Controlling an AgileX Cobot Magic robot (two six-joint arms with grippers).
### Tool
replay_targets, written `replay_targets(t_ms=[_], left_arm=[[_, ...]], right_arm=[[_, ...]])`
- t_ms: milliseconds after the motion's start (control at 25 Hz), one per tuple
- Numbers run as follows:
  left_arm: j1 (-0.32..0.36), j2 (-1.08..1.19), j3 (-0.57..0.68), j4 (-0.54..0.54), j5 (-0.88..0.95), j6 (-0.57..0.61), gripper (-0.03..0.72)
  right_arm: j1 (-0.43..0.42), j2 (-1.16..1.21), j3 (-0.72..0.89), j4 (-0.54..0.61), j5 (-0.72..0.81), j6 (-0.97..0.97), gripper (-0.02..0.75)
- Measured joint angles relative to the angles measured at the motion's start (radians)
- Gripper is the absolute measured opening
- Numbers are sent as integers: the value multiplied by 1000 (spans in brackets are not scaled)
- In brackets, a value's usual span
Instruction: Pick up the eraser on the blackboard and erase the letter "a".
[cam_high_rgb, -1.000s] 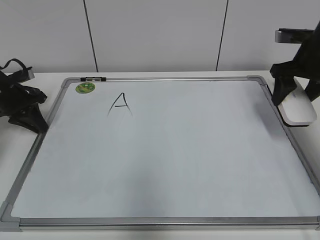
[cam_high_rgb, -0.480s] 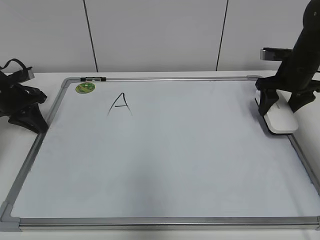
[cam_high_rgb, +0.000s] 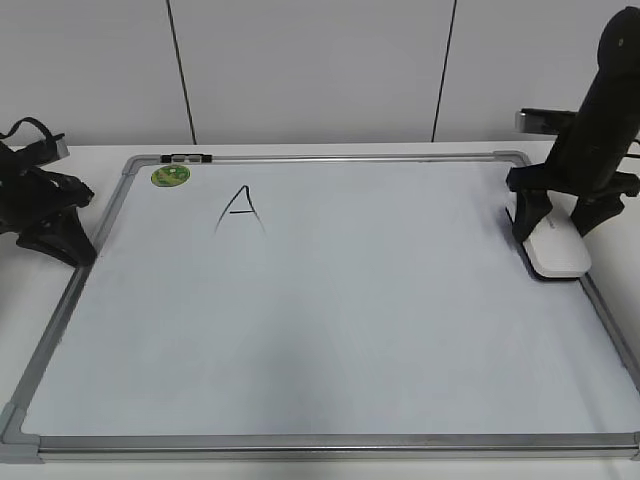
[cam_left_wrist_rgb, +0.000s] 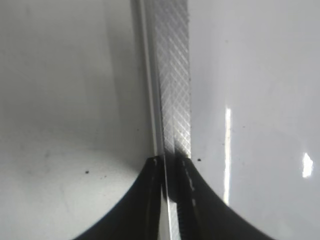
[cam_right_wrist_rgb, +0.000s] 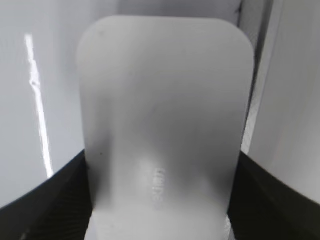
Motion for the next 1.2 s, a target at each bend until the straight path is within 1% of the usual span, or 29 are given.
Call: replay_targets(t_ms=[440, 640, 880, 960, 1040, 1120, 1200], left_arm=[[0, 0, 0, 0, 0, 0, 49], [0, 0, 0, 0, 0, 0, 49], [0, 0, 0, 0, 0, 0, 60], [0, 0, 0, 2, 0, 0, 80], [0, 0, -5, 9, 0, 0, 123], [0, 4, -19, 21, 5, 0, 184], [0, 11, -47, 39, 19, 0, 271]], right_arm=[[0, 6, 0, 0, 0, 0, 545], [0, 6, -2, -2, 0, 17, 615], [0, 4, -2, -21, 0, 40, 623], [0, -13, -2, -28, 0, 40, 623], [0, -41, -2, -34, 0, 40, 622], [0, -78, -3, -37, 0, 40, 619], [0, -108, -3, -39, 0, 40, 615]])
